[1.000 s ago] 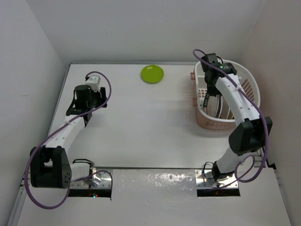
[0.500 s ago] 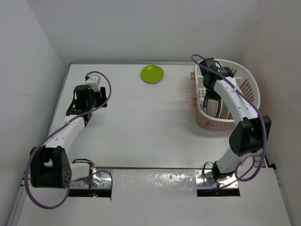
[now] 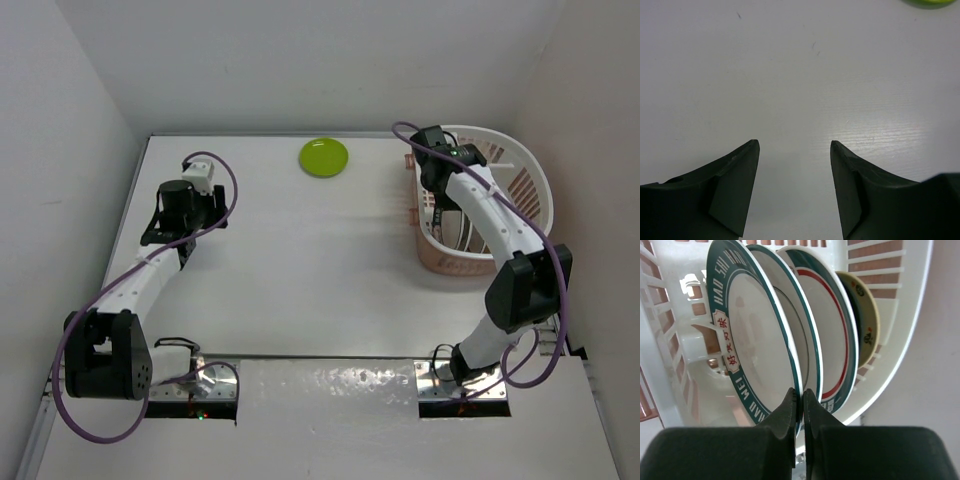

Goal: Unload the plates from the dish rack

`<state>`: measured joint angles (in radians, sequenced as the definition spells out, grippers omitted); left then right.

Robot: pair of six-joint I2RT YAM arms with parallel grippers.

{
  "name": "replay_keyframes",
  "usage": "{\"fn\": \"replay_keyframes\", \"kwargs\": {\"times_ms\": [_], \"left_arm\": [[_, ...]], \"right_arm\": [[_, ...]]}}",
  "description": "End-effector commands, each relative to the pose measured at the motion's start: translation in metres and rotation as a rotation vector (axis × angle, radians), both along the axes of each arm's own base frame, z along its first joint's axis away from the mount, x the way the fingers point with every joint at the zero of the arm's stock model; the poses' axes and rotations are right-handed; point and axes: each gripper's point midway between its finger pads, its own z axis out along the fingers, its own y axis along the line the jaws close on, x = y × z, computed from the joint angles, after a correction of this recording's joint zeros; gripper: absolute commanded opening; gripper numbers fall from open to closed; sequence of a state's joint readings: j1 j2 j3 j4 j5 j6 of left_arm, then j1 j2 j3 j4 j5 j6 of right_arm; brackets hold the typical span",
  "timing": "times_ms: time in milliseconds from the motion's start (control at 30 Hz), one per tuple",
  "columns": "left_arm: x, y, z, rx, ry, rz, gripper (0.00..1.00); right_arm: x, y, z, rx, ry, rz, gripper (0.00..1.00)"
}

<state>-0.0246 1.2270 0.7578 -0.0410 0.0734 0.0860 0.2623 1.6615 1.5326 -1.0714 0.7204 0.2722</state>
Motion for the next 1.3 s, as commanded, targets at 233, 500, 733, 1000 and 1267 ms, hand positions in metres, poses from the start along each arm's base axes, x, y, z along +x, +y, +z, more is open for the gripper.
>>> {"fn": "replay_keyframes", "kwargs": {"times_ms": [233,500,733,1000,1267], "left_arm": [[0.007,-0.003,0.002,0.028,-0.029,-0.033,0.57],[0.009,-0.003,0.001,0.038,-0.026,-0.039,0.57],[0.012,-0.003,0.003,0.044,-0.029,-0.041,0.57],[0.009,-0.001,-0.001,0.025,0.004,-0.019,0.57],[0.006,-0.003,-0.005,-0.045,0.030,0.034,0.57]], "right_arm": [[0.010,-0.012,0.085,-0.161,-0.199,0.024,0.00],[0.013,-0.005,0.137,-0.171,-0.327,0.034,0.00],[0.011,-0.006,0.174,-0.141,-0.449,0.016,0.00],[0.016,0.018,0.229,0.074,-0.688,0.097,0.00],[0.025,0.180,0.134,0.683,-0.404,0.640,0.00]]}}
